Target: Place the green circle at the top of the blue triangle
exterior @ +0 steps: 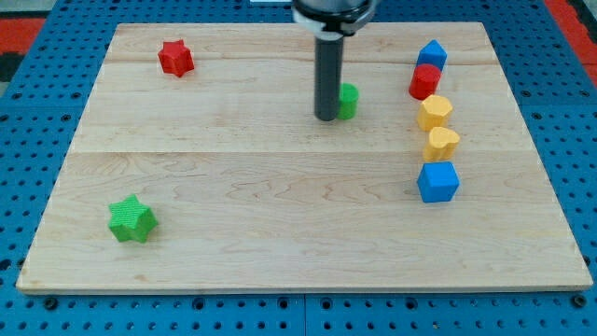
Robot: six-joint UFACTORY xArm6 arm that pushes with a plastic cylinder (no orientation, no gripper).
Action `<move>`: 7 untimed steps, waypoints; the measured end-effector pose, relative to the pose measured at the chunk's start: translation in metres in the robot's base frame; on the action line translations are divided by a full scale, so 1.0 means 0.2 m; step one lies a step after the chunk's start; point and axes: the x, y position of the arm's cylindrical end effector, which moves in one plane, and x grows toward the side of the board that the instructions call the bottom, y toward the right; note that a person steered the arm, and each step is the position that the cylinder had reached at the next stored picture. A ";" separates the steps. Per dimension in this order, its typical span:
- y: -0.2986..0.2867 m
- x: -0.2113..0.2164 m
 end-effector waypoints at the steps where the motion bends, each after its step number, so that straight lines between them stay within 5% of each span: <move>1: 0.09 -0.14; 3: 0.23 -0.02; 5: 0.23 -0.45; 7: 0.07 -0.50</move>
